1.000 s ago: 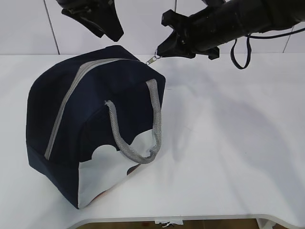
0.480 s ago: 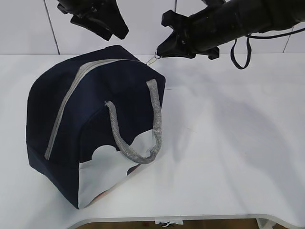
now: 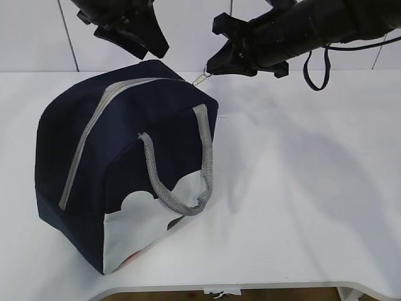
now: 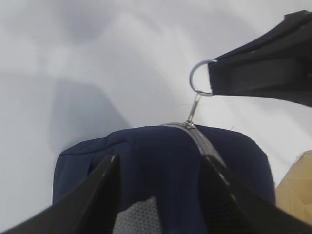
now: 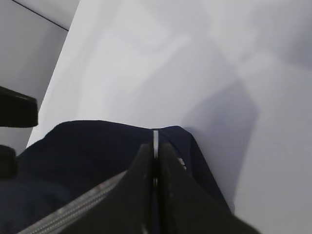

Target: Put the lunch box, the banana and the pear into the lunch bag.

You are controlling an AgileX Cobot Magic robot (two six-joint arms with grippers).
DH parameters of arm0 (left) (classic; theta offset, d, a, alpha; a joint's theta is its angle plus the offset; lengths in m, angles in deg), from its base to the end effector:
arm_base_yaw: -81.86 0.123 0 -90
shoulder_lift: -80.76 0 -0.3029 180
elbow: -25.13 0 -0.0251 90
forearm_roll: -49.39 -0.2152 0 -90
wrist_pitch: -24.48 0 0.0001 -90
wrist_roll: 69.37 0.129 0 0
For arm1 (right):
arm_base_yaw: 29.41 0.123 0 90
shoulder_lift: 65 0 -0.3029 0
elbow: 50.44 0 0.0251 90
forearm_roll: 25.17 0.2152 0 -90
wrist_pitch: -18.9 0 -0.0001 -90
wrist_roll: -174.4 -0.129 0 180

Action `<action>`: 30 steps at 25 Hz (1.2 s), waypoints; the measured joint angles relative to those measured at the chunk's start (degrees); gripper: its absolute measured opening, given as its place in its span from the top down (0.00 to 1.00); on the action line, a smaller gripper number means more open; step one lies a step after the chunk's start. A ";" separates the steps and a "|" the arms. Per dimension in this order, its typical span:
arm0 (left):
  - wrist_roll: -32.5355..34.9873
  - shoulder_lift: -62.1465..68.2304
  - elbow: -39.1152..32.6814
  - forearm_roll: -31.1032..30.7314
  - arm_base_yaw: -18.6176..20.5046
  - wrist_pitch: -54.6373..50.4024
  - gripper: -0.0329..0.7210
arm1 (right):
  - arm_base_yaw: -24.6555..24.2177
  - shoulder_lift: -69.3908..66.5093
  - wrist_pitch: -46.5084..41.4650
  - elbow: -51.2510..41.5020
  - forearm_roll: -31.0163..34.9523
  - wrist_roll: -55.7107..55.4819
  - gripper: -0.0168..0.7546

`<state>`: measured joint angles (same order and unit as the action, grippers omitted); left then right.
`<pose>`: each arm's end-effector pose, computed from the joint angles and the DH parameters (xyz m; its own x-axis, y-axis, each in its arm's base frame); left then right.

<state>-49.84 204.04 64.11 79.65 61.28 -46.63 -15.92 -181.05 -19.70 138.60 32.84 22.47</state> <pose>0.3807 -0.2087 0.3218 -0.7431 0.4232 -0.5184 0.6354 0.6892 -0.3481 0.4022 0.1668 0.2859 -0.8076 0.1514 -0.5699 -0.2973 0.7301 0.6152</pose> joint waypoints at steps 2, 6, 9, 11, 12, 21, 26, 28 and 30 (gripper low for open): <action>0.00 1.07 0.00 -0.13 0.00 0.00 0.44 | 0.00 0.00 0.00 0.00 0.00 0.00 0.98; 0.00 2.24 0.00 -0.01 0.00 0.00 0.44 | 0.00 0.00 0.12 0.00 0.00 0.00 0.98; 0.00 2.99 0.00 0.24 0.00 0.00 0.44 | 0.00 0.00 0.35 0.00 0.00 0.00 0.98; 0.00 3.37 0.00 0.32 0.00 0.00 0.44 | 0.00 0.00 0.44 0.00 0.00 0.09 0.98; 0.00 3.37 0.00 0.32 0.00 0.00 0.45 | 0.00 0.00 0.44 0.00 0.00 0.09 0.98; 0.00 3.37 0.00 0.46 0.00 -0.15 0.85 | 0.00 0.00 0.89 0.00 0.00 0.09 0.98; 0.00 3.47 0.00 0.35 0.00 -0.17 0.95 | 0.00 0.00 1.01 0.00 0.09 0.09 0.98; 0.00 3.35 0.00 0.35 0.00 -0.17 0.95 | 0.00 0.00 1.60 0.00 0.14 0.09 0.98; 0.00 2.54 0.00 0.35 0.00 -0.17 0.95 | 0.00 0.00 2.15 0.00 0.23 0.09 0.98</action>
<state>-49.84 206.59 64.11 80.00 61.28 -46.80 -15.92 -181.05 -17.55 138.60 33.07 22.56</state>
